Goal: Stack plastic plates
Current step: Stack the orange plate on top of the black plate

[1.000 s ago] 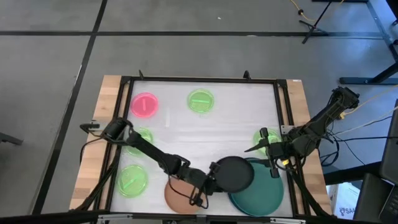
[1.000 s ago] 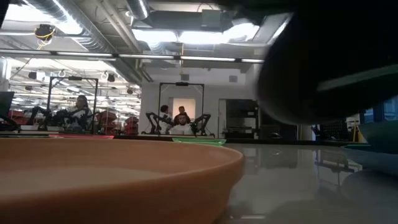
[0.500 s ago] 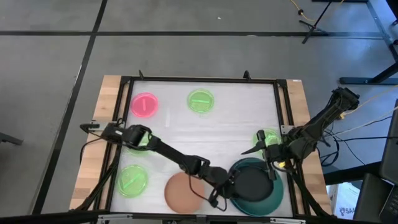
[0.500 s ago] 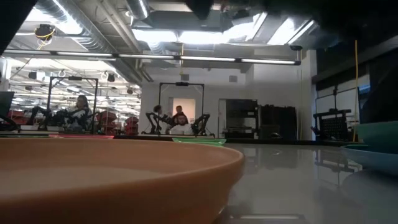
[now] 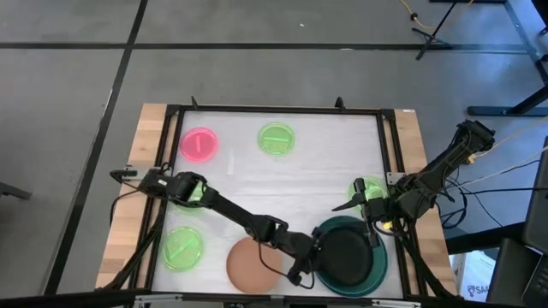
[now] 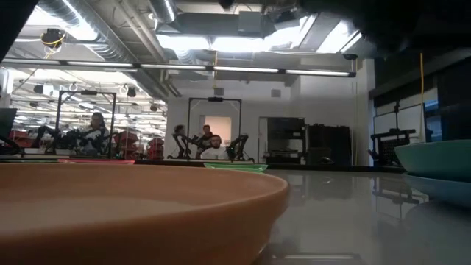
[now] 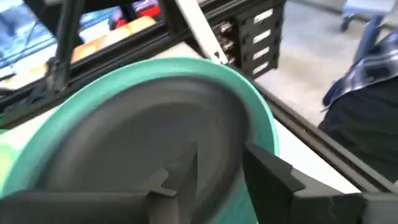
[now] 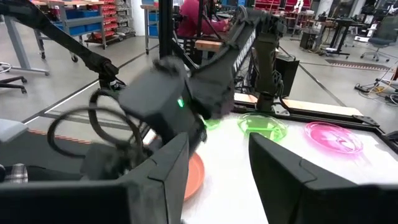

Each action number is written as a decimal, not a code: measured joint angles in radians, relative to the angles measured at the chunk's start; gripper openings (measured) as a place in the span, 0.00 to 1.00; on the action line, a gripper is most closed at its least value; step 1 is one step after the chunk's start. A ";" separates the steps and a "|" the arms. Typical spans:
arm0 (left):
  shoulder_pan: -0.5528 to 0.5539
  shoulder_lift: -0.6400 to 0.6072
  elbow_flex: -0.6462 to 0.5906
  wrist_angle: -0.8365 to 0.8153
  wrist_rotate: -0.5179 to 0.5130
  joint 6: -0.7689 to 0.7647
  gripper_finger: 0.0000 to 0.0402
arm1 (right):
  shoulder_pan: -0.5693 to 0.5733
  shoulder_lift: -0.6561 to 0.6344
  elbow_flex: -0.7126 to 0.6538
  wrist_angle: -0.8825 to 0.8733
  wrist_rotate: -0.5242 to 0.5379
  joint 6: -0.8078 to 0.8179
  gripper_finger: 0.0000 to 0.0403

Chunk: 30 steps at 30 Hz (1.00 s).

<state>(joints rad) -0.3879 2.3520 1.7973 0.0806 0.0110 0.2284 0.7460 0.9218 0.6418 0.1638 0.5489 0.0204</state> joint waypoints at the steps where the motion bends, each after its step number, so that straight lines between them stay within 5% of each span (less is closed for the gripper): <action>1: -0.006 -0.011 0.000 -0.014 -0.019 -0.001 0.31 | 0.000 0.000 0.000 -0.001 0.000 0.000 0.40; 20: -0.118 -0.252 -0.003 -0.769 -0.236 -0.379 0.31 | 0.000 0.000 0.000 -0.016 0.000 0.001 0.40; 30: -0.146 -0.443 -0.296 -0.826 -0.316 -0.666 0.31 | 0.000 0.000 0.000 -0.058 0.000 0.010 0.40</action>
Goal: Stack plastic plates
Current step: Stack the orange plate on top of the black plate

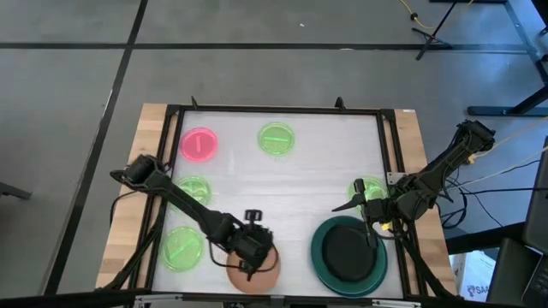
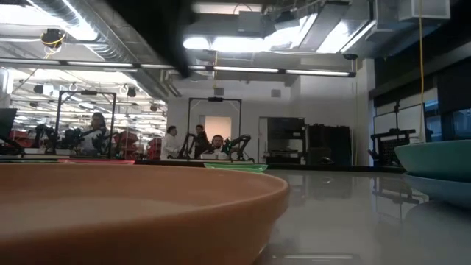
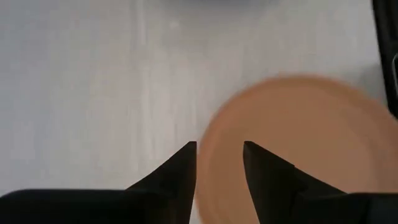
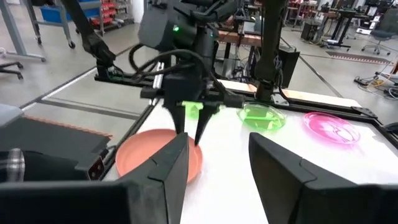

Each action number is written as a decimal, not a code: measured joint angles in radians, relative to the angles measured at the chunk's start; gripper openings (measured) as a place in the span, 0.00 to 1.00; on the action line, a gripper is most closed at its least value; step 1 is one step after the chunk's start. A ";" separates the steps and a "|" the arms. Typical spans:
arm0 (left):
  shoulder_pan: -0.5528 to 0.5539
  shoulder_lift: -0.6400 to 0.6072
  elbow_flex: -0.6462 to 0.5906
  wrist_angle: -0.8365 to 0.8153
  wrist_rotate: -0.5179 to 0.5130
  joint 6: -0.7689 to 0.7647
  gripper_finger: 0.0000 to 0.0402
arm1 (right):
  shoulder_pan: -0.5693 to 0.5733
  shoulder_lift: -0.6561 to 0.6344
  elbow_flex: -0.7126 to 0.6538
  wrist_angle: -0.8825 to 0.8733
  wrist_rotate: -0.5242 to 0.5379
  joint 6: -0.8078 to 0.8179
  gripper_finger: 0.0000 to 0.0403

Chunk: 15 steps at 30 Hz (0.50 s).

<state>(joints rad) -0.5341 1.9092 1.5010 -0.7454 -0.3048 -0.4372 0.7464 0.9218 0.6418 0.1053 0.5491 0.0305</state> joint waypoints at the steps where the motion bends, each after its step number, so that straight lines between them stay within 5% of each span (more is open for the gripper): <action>1: -0.004 -0.023 -0.042 0.011 0.003 -0.037 0.31 | 0.000 0.000 0.000 -0.004 0.000 0.000 0.40; 7: -0.004 -0.149 -0.273 0.103 0.040 -0.247 0.31 | 0.000 0.000 0.000 -0.002 0.001 -0.005 0.40; 15: 0.012 -0.134 -0.416 0.244 0.172 -0.391 0.31 | 0.000 0.000 0.000 0.000 0.037 -0.009 0.40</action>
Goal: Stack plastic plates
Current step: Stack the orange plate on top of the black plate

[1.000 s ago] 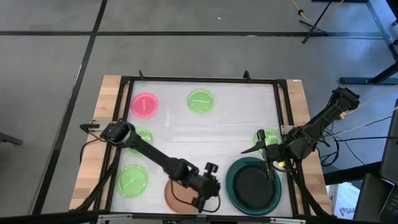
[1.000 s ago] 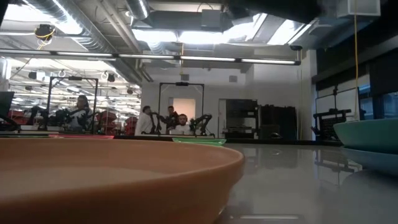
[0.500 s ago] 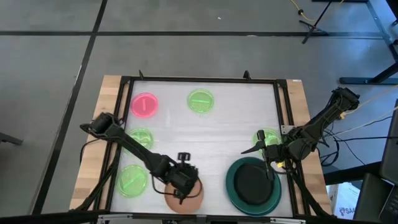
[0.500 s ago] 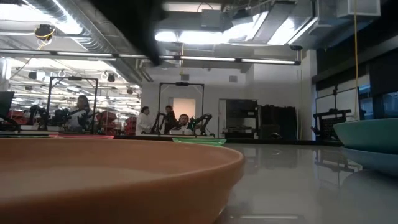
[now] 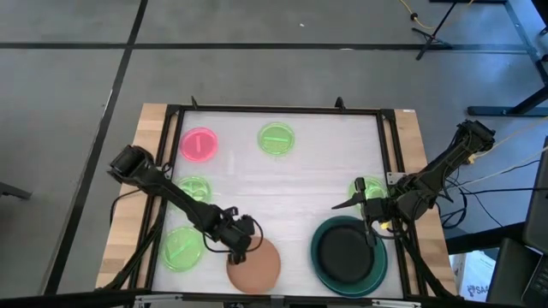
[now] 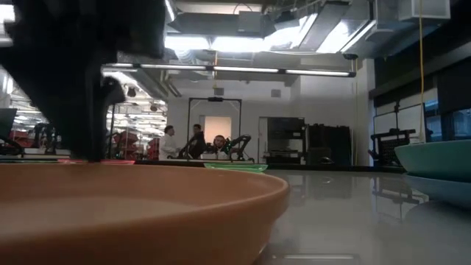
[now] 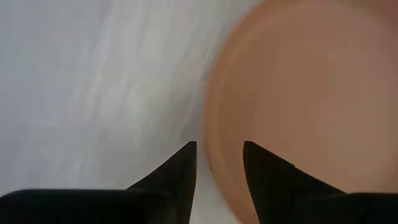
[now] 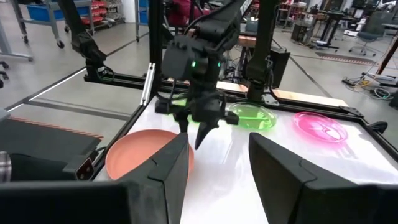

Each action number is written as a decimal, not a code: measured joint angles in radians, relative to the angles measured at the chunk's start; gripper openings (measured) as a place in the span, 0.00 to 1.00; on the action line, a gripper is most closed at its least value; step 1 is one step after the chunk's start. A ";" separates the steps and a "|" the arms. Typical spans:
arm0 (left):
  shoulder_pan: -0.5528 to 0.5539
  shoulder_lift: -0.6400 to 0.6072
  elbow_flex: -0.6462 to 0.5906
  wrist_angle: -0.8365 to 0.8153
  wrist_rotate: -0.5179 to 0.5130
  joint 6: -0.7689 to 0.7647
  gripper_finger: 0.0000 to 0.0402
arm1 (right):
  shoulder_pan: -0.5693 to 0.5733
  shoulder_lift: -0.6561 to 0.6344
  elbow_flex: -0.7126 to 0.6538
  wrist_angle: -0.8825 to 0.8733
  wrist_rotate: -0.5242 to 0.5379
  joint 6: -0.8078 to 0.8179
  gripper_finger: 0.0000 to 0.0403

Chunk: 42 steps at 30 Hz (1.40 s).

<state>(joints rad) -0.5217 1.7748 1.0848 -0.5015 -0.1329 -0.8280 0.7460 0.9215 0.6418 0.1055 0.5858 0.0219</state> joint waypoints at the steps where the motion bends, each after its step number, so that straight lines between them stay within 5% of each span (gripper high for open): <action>1: 0.000 0.004 -0.008 0.000 0.000 -0.006 0.31 | 0.000 0.000 0.000 -0.001 0.001 0.000 0.40; 19: 0.006 0.020 -0.029 0.055 -0.003 -0.057 0.29 | 0.000 0.000 0.000 -0.005 -0.002 -0.006 0.40; 30: 0.001 0.021 -0.052 0.127 -0.015 -0.032 0.04 | 0.001 0.000 0.000 -0.004 0.005 -0.012 0.40; 34: 0.003 0.021 -0.040 0.123 -0.019 -0.016 0.02 | 0.004 0.000 0.000 -0.017 -0.042 0.044 0.40; 42: 0.044 0.019 0.088 0.114 -0.127 0.100 0.03 | 0.171 0.000 0.000 0.002 0.035 0.051 0.40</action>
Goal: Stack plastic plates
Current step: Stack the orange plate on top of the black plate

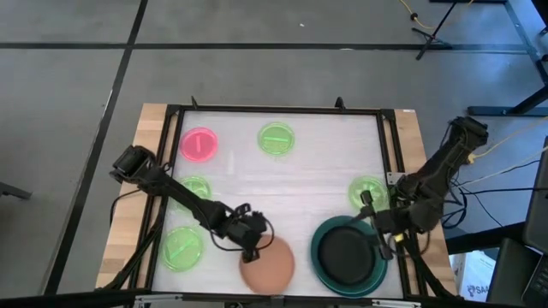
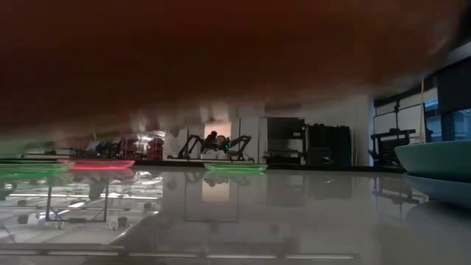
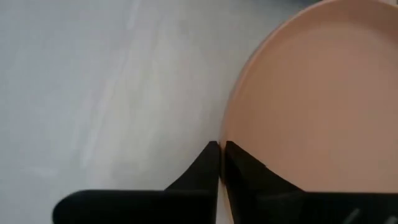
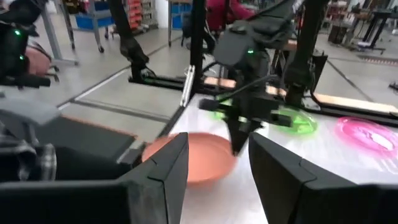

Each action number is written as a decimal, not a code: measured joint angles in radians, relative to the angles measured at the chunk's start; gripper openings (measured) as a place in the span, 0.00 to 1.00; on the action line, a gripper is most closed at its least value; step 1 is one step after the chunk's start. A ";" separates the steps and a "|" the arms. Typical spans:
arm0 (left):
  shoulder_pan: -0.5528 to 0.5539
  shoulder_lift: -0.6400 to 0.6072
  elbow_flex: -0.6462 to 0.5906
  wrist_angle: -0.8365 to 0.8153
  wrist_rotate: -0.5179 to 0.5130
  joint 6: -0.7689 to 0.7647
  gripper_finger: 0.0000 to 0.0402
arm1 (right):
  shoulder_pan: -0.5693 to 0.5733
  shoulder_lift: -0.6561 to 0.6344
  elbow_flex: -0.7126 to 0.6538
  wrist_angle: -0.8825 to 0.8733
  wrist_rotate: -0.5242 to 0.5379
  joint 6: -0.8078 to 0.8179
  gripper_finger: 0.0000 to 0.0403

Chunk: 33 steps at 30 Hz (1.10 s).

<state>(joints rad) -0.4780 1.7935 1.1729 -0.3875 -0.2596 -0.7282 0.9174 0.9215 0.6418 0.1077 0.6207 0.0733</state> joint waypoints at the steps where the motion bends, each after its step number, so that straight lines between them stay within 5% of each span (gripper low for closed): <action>1: 0.011 0.000 0.018 0.004 -0.010 0.022 0.03 | 0.029 0.000 0.000 0.005 0.024 0.004 0.40; 10: 0.114 0.000 0.106 0.243 -0.011 0.265 0.03 | 0.220 0.093 0.001 0.127 0.236 0.114 0.40; 19: 0.180 0.111 0.107 0.668 0.000 0.538 0.03 | 0.234 0.163 0.001 0.243 0.317 0.103 0.40; 27: 0.227 0.267 0.114 0.965 0.085 0.554 0.03 | 0.234 0.163 0.001 0.233 0.464 0.027 0.40; 33: 0.234 0.407 0.277 0.946 0.119 0.571 0.03 | 0.212 0.163 0.001 0.255 0.470 -0.037 0.40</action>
<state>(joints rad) -0.2440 2.2010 1.4495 0.5588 -0.1410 -0.1573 1.1294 1.0847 0.6426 0.3629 1.0904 0.0362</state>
